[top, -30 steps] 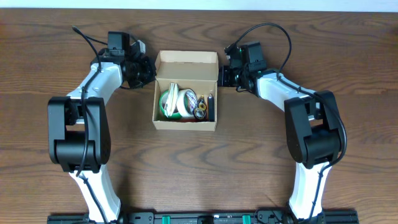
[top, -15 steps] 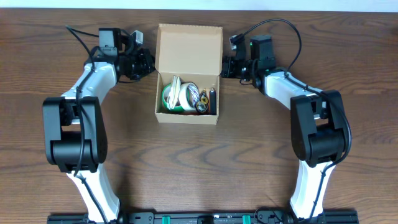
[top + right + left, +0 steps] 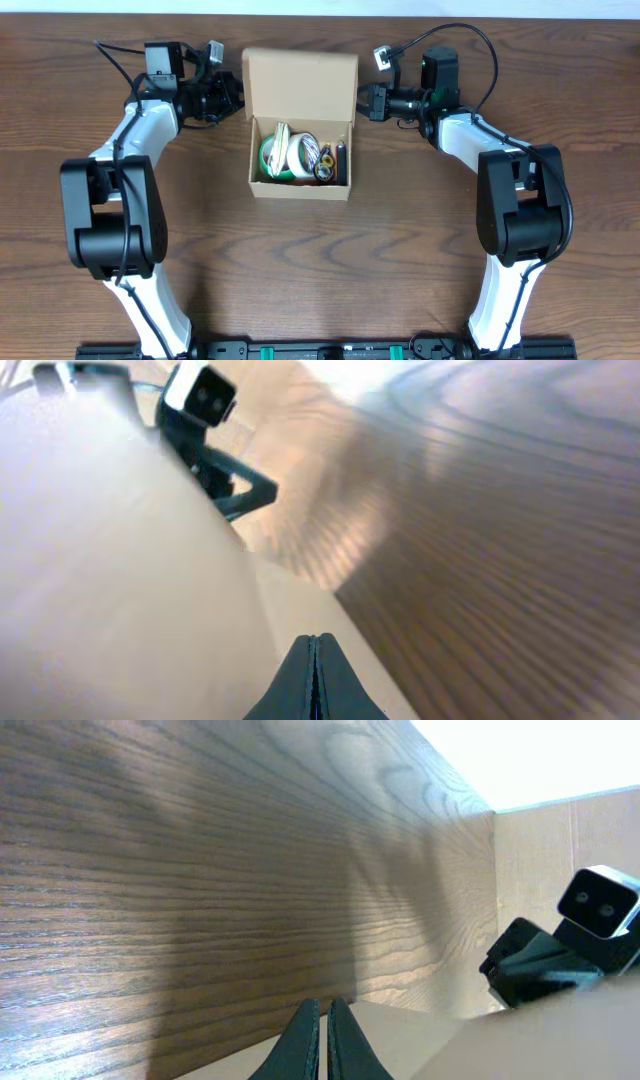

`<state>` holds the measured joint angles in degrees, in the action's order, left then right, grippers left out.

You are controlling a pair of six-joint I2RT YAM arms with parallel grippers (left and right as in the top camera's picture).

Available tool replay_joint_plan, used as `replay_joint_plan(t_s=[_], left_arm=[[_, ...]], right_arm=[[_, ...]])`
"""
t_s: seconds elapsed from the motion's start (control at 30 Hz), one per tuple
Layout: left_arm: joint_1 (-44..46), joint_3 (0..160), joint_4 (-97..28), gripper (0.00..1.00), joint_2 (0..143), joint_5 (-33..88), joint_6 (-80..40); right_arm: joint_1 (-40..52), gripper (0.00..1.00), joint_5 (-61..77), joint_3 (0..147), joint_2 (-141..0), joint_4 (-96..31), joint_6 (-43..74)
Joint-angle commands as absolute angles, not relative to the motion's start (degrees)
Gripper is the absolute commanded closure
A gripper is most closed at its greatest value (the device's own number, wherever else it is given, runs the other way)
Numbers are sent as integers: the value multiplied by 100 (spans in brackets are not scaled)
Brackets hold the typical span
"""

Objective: Pack container
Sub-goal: 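Fold the box lid closed with both grippers pushing inward, then press down on the closed lid with both grippers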

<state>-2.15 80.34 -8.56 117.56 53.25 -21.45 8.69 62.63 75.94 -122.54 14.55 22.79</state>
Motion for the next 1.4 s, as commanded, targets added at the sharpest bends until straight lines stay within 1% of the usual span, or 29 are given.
replay_joint_plan(t_s=[0.0,0.23,0.43,0.6,0.77,0.87,0.97,1.03,1.2,1.37], left_arm=[[-224,8090,-829,94,11297,5334,-2182],[-211,8090,-1142,93,10685,5159,-1892],[-80,8090,-2283,94,10243,4792,-1251],[167,8090,-3579,94,9830,4224,-569],[495,8090,-4661,94,9369,3452,-12],[668,8082,-5083,94,9229,2805,25],[805,8044,-5223,94,9240,2659,25],[880,7913,-5061,94,9266,2646,19],[985,7282,-4440,94,9408,2648,-353],[1000,6707,-4174,94,9550,2657,-473]], right_arm=[[873,98,6779,7614,-12245,1474,2161],[882,99,6799,7614,-11963,1396,2115],[947,98,6845,7612,-11653,825,1859],[1066,99,6646,7614,-11209,-482,991],[1181,98,5647,7614,-10497,-2322,-69],[1299,99,5144,7612,-10165,-3249,-607],[1439,98,4858,7609,-10088,-3813,-941],[1529,98,4821,7583,-10143,-3957,-1017],[1820,99,4718,7402,-10283,-3990,-1072],[2119,98,3979,6877,-10315,-3946,-1083]])
